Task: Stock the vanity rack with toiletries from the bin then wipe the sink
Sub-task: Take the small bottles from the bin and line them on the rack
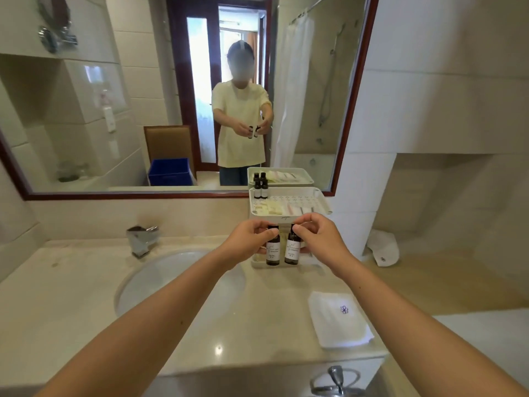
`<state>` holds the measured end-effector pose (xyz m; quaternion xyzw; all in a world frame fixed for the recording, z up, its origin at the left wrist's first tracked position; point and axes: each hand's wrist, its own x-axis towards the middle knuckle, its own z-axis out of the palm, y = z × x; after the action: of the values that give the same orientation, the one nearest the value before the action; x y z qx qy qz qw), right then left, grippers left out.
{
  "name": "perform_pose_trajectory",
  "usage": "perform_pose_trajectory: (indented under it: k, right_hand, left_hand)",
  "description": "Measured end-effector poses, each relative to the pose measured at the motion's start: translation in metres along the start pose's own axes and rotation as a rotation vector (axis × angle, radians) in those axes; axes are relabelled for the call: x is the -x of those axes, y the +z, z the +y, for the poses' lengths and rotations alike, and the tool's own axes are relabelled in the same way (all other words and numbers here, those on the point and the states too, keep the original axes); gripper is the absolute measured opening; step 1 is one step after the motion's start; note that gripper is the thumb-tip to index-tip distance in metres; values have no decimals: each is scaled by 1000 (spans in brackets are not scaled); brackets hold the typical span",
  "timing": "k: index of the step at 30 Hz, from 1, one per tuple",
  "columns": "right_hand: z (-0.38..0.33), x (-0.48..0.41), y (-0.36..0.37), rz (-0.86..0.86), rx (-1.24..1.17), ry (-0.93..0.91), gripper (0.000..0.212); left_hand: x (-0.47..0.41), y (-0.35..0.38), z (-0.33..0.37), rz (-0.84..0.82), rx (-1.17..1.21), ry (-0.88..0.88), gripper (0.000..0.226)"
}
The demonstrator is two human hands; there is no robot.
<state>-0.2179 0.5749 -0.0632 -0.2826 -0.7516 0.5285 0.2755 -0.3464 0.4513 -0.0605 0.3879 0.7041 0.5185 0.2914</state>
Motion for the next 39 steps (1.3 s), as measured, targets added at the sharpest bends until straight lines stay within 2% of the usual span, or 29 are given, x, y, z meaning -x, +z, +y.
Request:
perform_pose_trajectory:
  k: [7,16,25,35,39]
  right_hand:
    - [7,-85,-2,67,36,14,10]
    - [23,-174,-2,41,46,17,12]
    - [41,-282,-16,-50,95,-26,17]
    - [80,-385,-16,-100,129,-24,21]
    - [94,-409,-5,-131,144,-32,21]
  left_hand:
    - [-92,-22,-6,-50,-73,16,27]
    - [-178,-35,-15,-37,-111,30,27]
    - [-278,-35,-12,41,-309,34,29]
    - [-367,-38,-21,96,-499,60,22]
    - [-395,-44,-35,101,-659,94,27]
